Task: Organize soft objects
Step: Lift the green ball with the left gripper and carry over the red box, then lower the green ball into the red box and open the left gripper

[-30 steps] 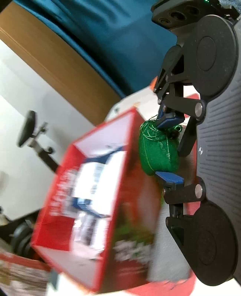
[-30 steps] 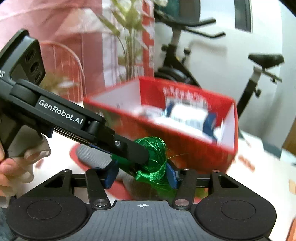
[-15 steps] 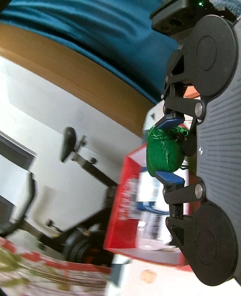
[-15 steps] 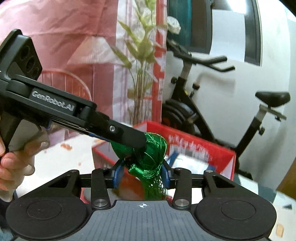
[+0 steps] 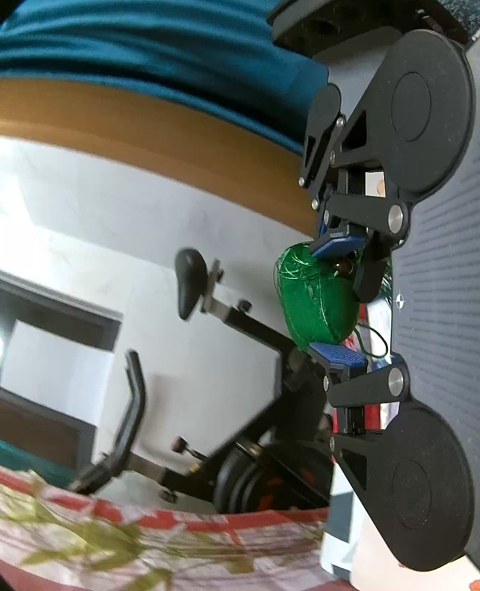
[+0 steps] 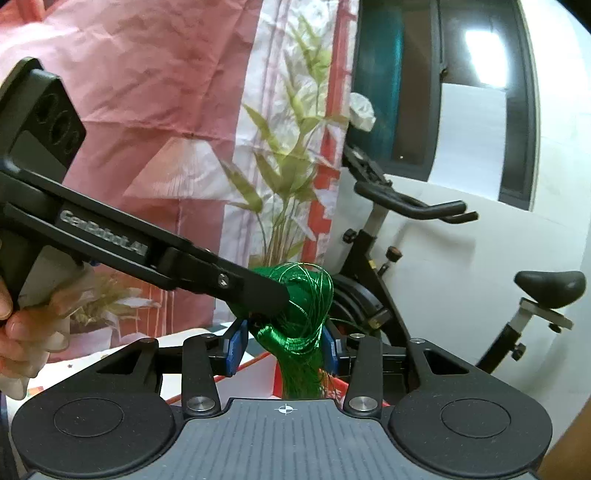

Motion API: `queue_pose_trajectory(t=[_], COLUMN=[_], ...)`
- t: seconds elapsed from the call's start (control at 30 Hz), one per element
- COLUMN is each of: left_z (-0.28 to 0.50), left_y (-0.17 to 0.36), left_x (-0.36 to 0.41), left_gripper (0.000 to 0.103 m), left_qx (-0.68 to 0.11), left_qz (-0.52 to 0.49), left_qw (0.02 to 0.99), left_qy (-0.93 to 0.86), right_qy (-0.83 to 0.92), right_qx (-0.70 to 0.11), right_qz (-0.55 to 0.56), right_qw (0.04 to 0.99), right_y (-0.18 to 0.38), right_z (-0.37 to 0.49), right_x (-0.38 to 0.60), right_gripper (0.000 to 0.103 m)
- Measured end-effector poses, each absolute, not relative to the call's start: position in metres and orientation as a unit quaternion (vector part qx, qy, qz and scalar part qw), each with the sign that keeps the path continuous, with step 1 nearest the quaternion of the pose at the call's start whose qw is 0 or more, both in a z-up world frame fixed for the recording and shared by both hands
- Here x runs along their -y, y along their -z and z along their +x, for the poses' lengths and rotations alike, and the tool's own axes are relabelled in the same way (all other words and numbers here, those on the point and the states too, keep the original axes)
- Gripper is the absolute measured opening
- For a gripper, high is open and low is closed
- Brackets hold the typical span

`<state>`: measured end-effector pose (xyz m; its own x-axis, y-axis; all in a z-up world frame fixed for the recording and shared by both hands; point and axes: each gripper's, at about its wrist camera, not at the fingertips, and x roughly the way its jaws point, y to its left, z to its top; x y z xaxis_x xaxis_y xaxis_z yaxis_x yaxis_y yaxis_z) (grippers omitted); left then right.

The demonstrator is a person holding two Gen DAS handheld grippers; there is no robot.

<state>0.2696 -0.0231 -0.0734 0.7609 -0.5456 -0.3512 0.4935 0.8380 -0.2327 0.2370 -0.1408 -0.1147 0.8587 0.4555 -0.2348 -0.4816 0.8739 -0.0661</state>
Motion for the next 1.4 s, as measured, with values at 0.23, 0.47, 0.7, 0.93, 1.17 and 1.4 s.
queue_pose_trajectory(t=[0.23,0.47,0.7,0.93,1.17,1.4], left_z=[0.294,0.326,0.350,0.353,0.340,0.312], left_y=[0.101,0.133,0.150,0.160,0.156,0.153], left_x=[0.005,-0.007,-0.008,-0.007,-0.011,-0.021], left_gripper=[0.052,0.053,0.047,0.047,0.047,0.047], left_qx=[-0.251,-0.292,-0.305,-0.310,-0.304,-0.289], left_qz=[-0.062,-0.059,-0.049,-0.027,-0.022,-0.032], left_qw=[0.934,0.927,0.928,0.931,0.934,0.940], left_qy=[0.248,0.227,0.208,0.193,0.185,0.178], right_qy=[-0.260,-0.261,-0.248,-0.228,-0.206,-0.179], right_qx=[-0.159,-0.208,-0.239,-0.262,-0.259,-0.240], right_qz=[-0.054,-0.059,-0.050,-0.025,-0.001,0.041], right_qw=[0.951,0.941,0.937,0.937,0.944,0.953], right_y=[0.149,0.183,0.203,0.217,0.220,0.220], right_z=[0.276,0.311,0.337,0.339,0.321,0.284], right_x=[0.118,0.101,0.094,0.107,0.129,0.158], right_gripper=[0.038,0.038,0.039,0.039,0.039,0.040])
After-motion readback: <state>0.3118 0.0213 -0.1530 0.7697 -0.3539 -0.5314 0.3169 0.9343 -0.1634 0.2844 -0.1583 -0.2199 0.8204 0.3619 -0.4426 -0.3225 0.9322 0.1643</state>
